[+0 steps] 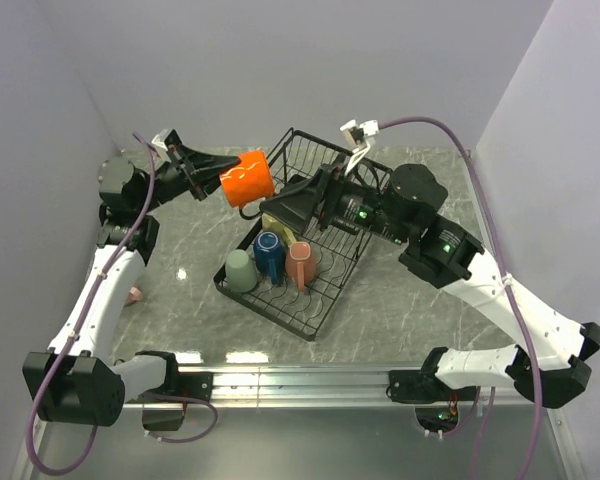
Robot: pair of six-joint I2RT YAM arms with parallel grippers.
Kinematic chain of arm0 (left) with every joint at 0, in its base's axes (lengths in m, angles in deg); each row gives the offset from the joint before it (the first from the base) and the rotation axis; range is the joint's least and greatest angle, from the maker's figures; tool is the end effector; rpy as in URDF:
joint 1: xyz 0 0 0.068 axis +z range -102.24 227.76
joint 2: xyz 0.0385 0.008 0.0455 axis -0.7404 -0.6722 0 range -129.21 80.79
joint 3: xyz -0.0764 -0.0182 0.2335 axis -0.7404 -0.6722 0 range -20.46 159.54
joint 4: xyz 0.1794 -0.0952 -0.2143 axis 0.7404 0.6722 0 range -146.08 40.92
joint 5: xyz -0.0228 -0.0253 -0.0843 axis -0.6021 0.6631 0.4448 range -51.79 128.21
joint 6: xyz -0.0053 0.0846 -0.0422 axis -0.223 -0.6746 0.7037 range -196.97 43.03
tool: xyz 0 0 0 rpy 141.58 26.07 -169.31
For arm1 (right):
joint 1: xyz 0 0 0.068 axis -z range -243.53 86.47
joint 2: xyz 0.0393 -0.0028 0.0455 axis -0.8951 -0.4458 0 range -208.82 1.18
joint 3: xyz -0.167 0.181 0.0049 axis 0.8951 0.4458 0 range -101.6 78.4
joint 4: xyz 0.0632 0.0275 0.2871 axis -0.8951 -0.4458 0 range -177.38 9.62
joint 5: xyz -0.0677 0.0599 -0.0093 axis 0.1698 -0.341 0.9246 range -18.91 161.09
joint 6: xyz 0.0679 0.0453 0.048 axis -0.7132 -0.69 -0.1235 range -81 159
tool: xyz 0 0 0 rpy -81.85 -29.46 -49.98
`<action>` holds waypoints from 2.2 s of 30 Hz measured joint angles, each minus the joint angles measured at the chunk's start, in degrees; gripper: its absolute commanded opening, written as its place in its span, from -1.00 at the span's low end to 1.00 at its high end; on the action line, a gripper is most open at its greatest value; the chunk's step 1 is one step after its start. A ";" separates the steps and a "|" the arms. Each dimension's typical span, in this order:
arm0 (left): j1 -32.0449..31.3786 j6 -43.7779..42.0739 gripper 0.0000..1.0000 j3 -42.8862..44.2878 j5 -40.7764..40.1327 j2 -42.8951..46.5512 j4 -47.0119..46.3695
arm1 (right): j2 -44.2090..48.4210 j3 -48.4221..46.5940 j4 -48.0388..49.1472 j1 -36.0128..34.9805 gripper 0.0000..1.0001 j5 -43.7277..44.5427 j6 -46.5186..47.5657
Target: Load the cups into the dish rack
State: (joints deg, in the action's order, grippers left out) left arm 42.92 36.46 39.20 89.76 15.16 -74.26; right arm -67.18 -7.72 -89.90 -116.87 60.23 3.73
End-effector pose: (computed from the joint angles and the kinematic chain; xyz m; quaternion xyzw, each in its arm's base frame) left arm 0.3253 -0.0948 0.3863 -0.2616 0.6048 -0.7417 0.1252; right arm 0.1890 0.2810 0.4989 -0.1730 0.6321 0.5701 0.4954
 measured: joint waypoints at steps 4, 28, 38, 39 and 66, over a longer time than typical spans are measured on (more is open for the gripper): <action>-0.13 0.02 -0.99 3.78 1.16 -0.59 -2.27 | -0.50 3.02 -0.15 3.13 0.74 -6.78 0.98; -7.23 -0.15 -0.99 16.15 1.31 -7.23 -2.73 | -12.79 4.61 9.88 6.01 0.61 -2.32 11.69; -16.48 0.70 -0.99 22.05 -5.11 -18.45 -4.81 | -1.25 15.63 14.03 13.73 -0.32 0.46 11.54; -17.29 0.74 -0.99 23.08 -5.22 -20.20 -5.79 | 0.07 16.87 14.23 14.95 -0.46 0.04 10.10; -23.23 -0.11 0.04 31.61 -6.16 -46.25 -9.60 | 1.66 20.63 -1.33 31.89 -1.00 -3.96 10.71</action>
State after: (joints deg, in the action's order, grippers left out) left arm 19.69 36.35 70.80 83.60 -31.09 -83.85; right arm -65.52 12.91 -91.23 -84.98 56.28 14.44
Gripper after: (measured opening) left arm 0.486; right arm 0.223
